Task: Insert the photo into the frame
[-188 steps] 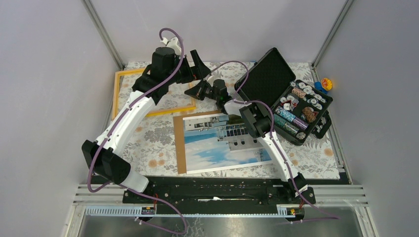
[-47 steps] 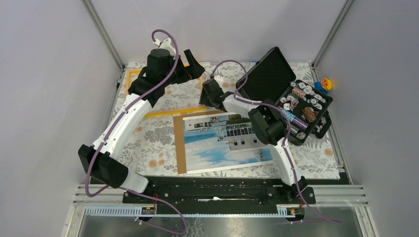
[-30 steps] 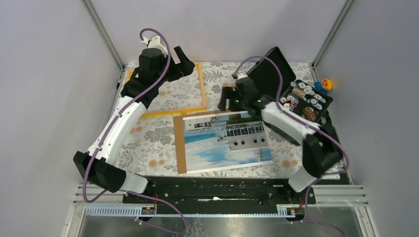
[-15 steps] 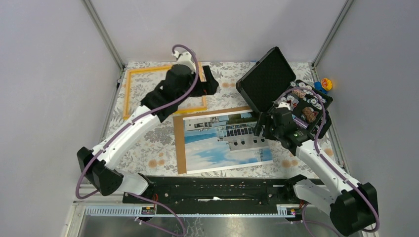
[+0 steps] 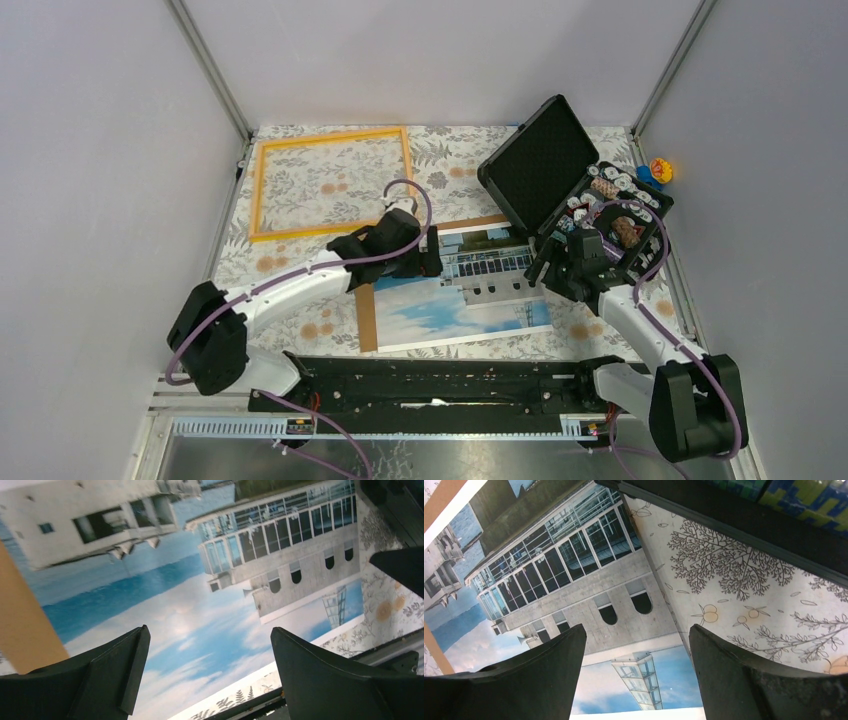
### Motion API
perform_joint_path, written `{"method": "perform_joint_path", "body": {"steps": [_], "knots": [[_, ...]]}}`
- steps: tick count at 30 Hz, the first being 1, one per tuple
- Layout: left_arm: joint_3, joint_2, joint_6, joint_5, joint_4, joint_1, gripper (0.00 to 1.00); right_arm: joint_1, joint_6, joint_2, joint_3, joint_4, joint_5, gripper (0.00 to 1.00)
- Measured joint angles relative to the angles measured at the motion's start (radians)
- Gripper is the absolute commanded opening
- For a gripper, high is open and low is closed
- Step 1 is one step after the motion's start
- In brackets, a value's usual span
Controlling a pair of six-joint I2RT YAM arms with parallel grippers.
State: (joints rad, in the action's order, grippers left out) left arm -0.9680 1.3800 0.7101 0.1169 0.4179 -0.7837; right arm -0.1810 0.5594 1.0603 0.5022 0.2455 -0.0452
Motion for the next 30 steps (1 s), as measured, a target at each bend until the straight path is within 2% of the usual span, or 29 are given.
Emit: {"method": "perform_joint_path", "body": {"steps": [5, 16, 30], "knots": [[0.039, 0.035, 0.037, -0.014, -0.051, -0.049, 0.99, 0.022, -0.001, 0.051, 0.0, -0.04, -0.027, 0.82], [0.168, 0.062, 0.097, -0.016, -0.093, -0.049, 0.99, 0.09, -0.009, 0.16, -0.02, -0.163, -0.138, 0.8], [0.197, 0.089, 0.13, -0.004, -0.123, -0.073, 0.99, 0.103, 0.006, 0.18, -0.066, -0.291, -0.273, 0.78]]}}
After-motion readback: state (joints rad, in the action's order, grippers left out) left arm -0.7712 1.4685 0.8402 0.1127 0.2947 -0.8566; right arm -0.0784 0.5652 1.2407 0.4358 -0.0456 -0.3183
